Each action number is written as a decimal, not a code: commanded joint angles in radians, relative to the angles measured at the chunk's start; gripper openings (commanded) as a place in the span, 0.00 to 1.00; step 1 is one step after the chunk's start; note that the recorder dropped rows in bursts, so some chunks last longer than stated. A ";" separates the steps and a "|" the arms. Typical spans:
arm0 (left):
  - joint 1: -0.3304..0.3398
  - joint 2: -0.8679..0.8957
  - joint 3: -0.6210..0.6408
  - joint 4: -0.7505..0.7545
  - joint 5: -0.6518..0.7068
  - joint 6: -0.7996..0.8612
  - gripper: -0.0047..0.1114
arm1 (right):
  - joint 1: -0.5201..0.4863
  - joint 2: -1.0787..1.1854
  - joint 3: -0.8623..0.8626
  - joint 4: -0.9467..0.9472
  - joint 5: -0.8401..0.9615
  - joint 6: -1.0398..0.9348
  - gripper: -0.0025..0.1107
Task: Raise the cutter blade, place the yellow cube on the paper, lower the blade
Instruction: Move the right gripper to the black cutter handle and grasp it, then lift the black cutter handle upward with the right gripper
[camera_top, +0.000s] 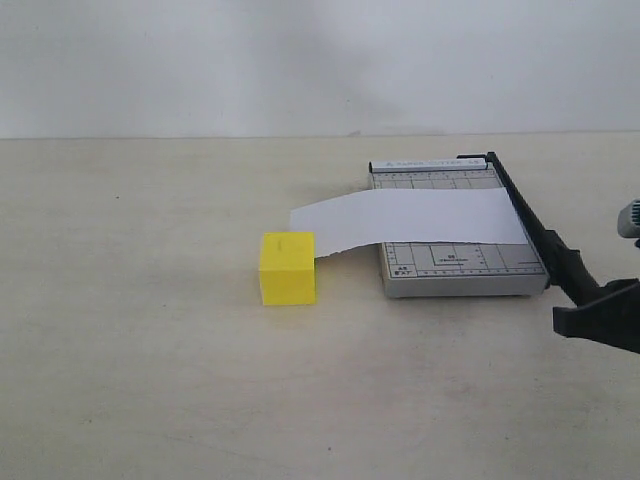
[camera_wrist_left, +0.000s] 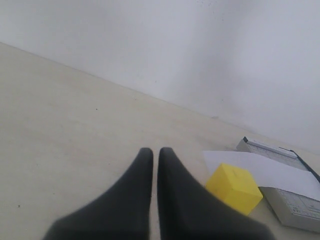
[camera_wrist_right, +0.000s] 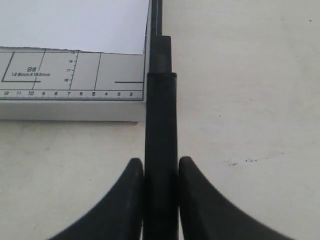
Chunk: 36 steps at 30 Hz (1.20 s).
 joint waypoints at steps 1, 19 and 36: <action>-0.001 -0.003 -0.003 -0.011 -0.007 0.004 0.08 | -0.011 -0.021 0.004 0.022 -0.076 -0.027 0.02; -0.001 -0.003 -0.003 -0.011 -0.007 0.004 0.08 | -0.011 -0.250 0.004 0.004 -0.222 -0.039 0.02; -0.001 -0.003 -0.003 -0.011 -0.008 0.004 0.08 | -0.011 -0.248 0.004 -0.020 -0.210 -0.037 0.54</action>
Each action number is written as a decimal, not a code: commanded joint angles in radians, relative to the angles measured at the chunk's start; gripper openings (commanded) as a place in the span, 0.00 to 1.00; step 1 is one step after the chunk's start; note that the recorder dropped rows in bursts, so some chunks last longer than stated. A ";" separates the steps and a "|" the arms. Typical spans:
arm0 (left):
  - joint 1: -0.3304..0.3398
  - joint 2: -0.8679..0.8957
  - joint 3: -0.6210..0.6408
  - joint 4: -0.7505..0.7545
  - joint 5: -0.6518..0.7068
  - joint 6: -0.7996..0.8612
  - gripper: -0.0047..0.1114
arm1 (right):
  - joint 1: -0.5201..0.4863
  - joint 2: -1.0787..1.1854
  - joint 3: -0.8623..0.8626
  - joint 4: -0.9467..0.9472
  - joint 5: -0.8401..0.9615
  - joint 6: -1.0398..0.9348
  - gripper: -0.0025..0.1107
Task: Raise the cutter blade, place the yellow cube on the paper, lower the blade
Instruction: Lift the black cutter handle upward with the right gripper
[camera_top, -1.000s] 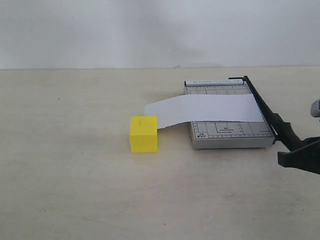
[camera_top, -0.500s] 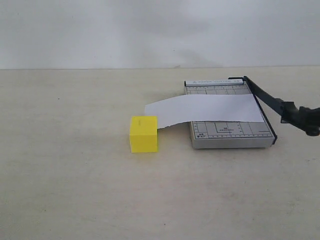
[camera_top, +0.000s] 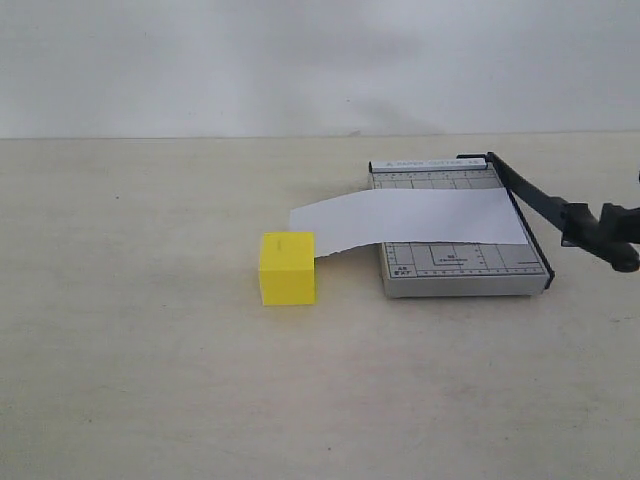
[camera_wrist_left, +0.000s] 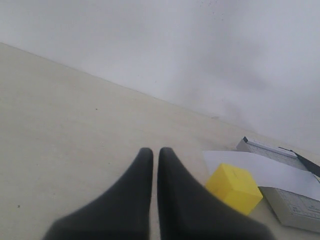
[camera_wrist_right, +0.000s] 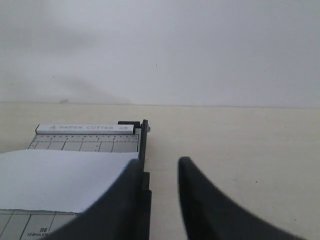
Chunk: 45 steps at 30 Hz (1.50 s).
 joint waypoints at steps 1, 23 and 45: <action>-0.001 -0.003 -0.003 -0.011 -0.007 0.004 0.08 | -0.003 -0.004 -0.008 -0.019 0.046 0.008 0.61; -0.001 -0.003 -0.003 -0.011 -0.005 0.004 0.08 | -0.003 0.181 -0.086 -0.019 0.266 0.109 0.38; -0.001 -0.003 -0.003 -0.011 -0.005 0.004 0.08 | -0.003 0.183 -0.119 -0.123 0.141 0.148 0.02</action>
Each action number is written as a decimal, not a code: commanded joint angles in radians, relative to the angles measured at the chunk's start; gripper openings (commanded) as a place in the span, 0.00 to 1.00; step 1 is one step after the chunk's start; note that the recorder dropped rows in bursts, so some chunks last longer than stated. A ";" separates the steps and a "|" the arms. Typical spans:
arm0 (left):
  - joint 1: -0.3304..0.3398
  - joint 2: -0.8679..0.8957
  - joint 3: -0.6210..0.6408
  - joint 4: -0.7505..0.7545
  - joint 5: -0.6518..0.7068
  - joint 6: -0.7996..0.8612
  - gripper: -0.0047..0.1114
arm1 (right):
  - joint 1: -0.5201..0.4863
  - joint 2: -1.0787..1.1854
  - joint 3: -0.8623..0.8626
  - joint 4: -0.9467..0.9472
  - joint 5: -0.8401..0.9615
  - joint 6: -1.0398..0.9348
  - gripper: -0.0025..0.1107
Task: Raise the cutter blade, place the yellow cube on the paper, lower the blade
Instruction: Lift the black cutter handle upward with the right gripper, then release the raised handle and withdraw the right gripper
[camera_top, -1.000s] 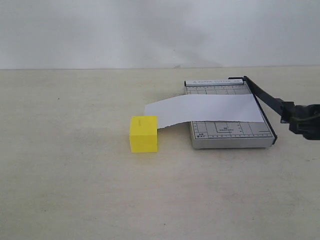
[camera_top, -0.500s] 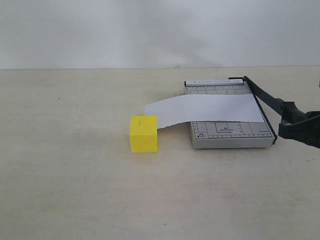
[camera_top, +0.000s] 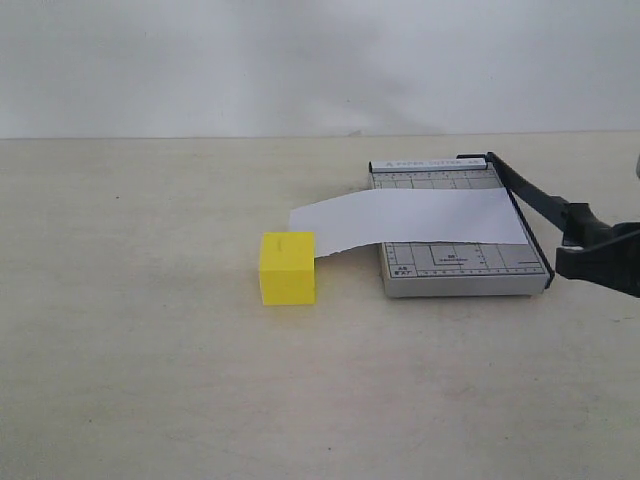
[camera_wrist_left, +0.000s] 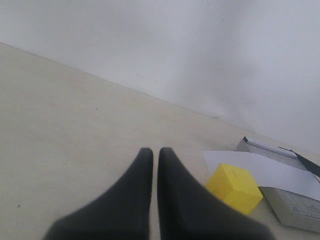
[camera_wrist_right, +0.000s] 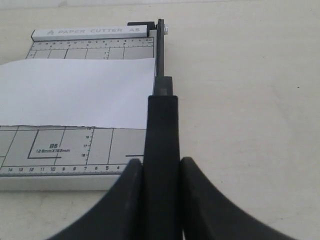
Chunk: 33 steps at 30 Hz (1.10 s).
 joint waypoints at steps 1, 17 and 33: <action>-0.001 -0.003 -0.003 -0.011 -0.005 0.004 0.08 | -0.009 0.002 -0.043 -0.080 -0.084 0.039 0.02; -0.001 -0.003 -0.003 -0.011 -0.005 0.004 0.08 | -0.009 0.002 -0.113 -0.114 -0.131 0.059 0.02; -0.001 -0.003 -0.003 -0.011 -0.005 0.004 0.08 | -0.009 0.002 -0.113 -0.116 -0.200 0.055 0.02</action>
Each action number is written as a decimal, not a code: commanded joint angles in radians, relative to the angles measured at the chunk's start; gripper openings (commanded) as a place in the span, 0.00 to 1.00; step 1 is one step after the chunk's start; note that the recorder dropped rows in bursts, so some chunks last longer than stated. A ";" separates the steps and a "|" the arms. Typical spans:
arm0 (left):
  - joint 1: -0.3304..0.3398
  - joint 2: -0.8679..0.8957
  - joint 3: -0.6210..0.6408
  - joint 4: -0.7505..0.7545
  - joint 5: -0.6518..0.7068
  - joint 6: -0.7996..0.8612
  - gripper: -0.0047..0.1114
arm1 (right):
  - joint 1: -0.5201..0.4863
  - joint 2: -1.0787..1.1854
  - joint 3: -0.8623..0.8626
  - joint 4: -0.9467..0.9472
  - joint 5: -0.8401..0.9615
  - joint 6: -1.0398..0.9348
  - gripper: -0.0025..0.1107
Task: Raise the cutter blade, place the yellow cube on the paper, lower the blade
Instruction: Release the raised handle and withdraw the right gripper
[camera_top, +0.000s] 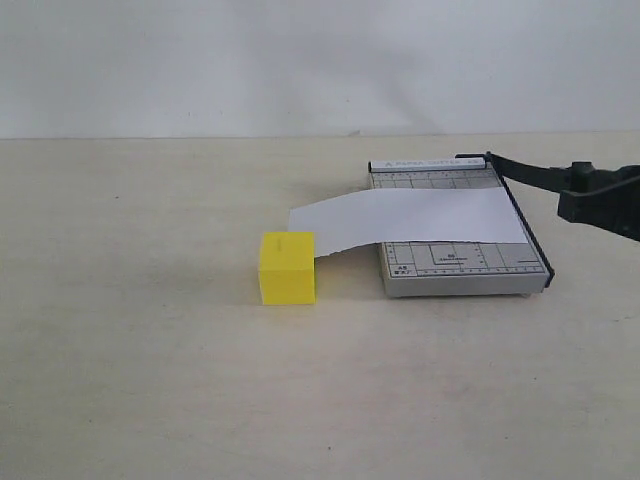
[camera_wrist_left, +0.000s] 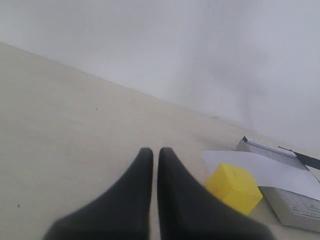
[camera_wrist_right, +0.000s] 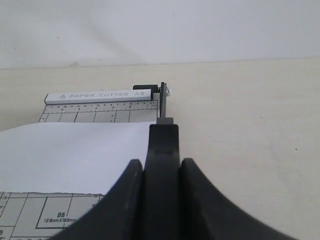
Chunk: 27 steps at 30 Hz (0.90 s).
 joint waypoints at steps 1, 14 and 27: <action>-0.001 -0.003 -0.003 -0.011 -0.005 0.004 0.08 | -0.001 0.002 -0.031 -0.035 -0.132 -0.023 0.02; -0.001 -0.003 -0.003 -0.017 -0.047 0.000 0.08 | -0.001 0.002 -0.031 -0.035 -0.109 -0.023 0.55; -0.001 -0.003 -0.003 -0.193 -0.013 0.000 0.08 | -0.001 -0.478 -0.043 -0.025 0.030 -0.066 0.51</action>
